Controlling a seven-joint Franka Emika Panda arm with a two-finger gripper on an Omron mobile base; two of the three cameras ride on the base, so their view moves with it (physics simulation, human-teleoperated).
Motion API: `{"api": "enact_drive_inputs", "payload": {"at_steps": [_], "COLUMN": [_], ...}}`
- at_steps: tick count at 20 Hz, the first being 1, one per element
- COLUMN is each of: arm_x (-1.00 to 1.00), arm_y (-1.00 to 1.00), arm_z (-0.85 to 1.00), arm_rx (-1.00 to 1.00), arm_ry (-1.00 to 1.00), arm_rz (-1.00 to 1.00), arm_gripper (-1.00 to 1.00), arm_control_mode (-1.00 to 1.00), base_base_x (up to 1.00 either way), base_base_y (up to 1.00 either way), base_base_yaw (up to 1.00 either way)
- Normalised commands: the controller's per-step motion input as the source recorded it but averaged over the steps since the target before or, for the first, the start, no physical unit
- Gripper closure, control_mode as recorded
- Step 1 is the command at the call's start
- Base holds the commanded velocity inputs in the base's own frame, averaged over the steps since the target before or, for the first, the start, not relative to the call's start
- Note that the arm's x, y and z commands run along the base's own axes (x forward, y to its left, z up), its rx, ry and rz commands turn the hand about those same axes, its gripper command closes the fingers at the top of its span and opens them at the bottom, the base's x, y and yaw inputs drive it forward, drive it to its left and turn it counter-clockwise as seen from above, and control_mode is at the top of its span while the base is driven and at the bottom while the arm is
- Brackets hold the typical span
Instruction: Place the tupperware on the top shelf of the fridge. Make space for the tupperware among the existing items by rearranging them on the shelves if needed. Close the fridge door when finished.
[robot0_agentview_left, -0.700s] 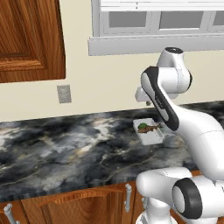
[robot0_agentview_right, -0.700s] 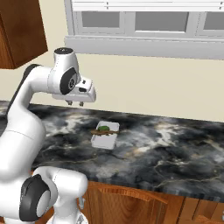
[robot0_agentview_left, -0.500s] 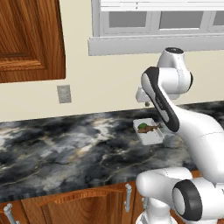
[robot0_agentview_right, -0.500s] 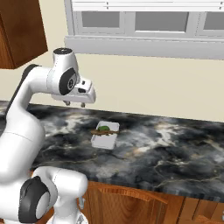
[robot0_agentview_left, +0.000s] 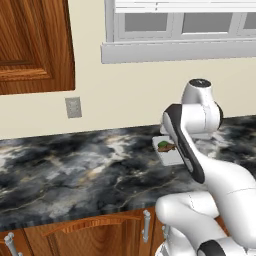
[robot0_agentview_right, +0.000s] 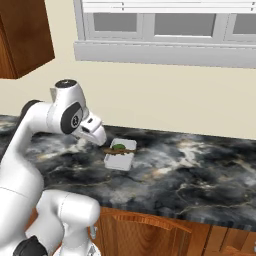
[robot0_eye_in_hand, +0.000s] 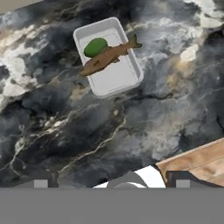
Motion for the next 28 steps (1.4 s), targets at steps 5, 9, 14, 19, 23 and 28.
{"api": "enact_drive_inputs", "payload": {"at_steps": [5, 9, 14, 19, 23, 28], "arm_x": [0.06, 0.35, 0.52, 0.65, 0.55, 0.37], "arm_y": [-0.33, -0.49, -0.61, -0.25, 0.0, 0.0], "arm_z": [-0.62, -0.38, -0.31, -0.33, -0.3, -0.47], "arm_rx": [0.08, 0.09, 0.25, 0.16, 0.01, 0.0], "arm_ry": [0.0, 0.07, 0.12, 0.16, 0.1, 0.05], "arm_rz": [-0.61, -0.41, -0.14, -0.04, -0.01, 0.0], "arm_gripper": [-1.0, -1.0, -1.0, -1.0, -1.0, -1.0], "arm_control_mode": [-1.0, -1.0, -1.0, -1.0, -1.0, -1.0], "base_base_x": [0.0, 0.0, 0.0, 0.0, 0.0, 0.0], "base_base_y": [0.0, 0.0, 0.0, 0.0, 0.0, 0.0], "base_base_yaw": [0.0, 0.0, 0.0, 0.0, 0.0, 0.0]}}
